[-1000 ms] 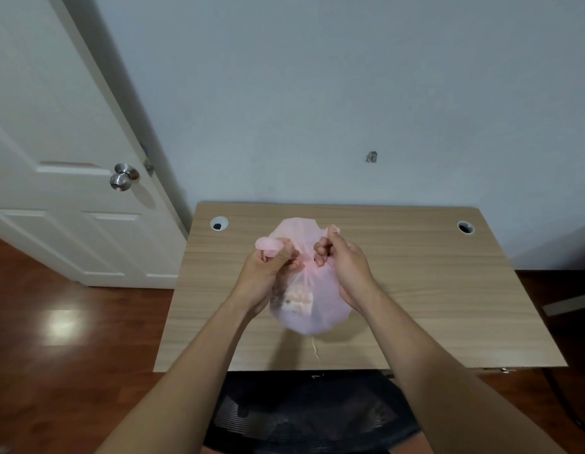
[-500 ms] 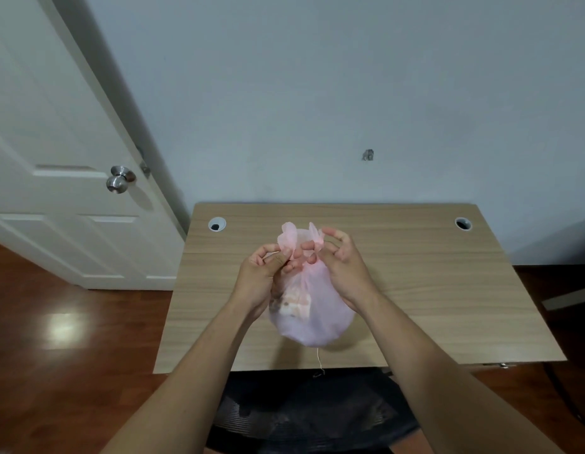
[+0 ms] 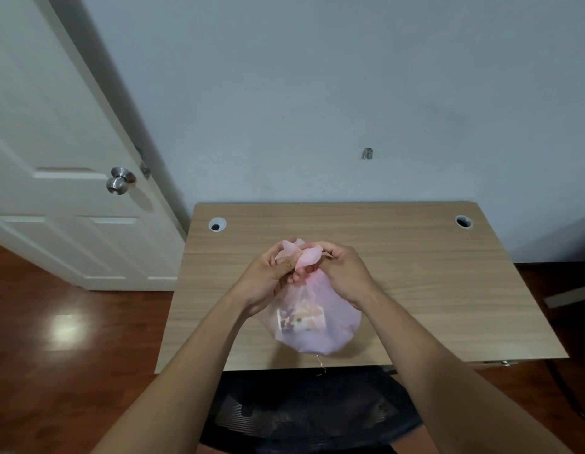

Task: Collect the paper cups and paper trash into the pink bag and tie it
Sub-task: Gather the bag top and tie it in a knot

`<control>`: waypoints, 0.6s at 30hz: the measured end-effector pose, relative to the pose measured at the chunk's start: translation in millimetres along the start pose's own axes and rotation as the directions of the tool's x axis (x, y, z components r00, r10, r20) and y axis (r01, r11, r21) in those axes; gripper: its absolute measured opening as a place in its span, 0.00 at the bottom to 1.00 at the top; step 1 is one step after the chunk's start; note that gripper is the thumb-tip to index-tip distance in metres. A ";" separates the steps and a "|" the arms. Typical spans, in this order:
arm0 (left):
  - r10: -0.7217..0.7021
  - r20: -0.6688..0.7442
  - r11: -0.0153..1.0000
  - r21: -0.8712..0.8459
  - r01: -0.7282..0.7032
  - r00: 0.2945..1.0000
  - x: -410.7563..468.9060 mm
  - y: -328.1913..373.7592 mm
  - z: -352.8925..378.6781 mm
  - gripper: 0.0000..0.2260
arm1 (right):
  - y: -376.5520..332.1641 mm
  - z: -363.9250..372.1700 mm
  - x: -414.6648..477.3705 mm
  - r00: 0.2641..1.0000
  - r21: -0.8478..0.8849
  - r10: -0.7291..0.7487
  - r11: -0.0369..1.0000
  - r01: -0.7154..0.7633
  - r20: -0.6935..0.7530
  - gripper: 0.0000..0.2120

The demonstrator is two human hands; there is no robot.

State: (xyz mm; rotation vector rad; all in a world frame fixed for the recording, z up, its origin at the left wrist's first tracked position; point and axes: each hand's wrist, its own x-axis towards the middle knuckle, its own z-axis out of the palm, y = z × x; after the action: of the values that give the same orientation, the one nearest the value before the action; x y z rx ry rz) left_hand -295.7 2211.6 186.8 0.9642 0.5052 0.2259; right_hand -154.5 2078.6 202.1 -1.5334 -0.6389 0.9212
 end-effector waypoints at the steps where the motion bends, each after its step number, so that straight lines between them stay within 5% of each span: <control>1: -0.022 0.002 1.000 -0.010 0.022 1.000 -0.8 0.1 0.5 0.21 | -1.7 0.6 -2.5 0.999 -0.007 0.000 1.000 0.000 0.035 0.11; 6: 0.008 -0.076 1.000 -0.010 -0.009 0.997 -1.6 -4.7 5.2 0.10 | -4.1 0.1 -6.5 0.991 -0.029 -0.014 0.999 0.018 0.130 0.07; 10: -0.022 -0.199 0.998 -0.067 0.009 0.980 1.6 -10.3 2.7 0.10 | -5.1 0.3 -9.4 0.984 0.060 -0.018 0.998 0.008 0.175 0.17; 14: -0.033 -0.170 0.999 0.018 0.037 0.985 -3.8 -12.4 5.4 0.12 | 1.9 -3.0 -5.1 1.000 -0.024 -0.023 0.999 0.023 0.001 0.08; 18: -0.014 -0.143 0.997 0.077 0.025 0.990 -4.1 -14.1 5.2 0.12 | 14.0 0.6 2.4 0.995 -0.196 -0.033 0.980 0.014 -0.096 0.14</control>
State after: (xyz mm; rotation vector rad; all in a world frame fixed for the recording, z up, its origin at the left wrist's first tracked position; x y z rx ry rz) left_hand -297.1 2198.4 178.8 1.0244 0.6581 0.2601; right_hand -155.1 2078.4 187.9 -1.7312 -0.6908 0.7771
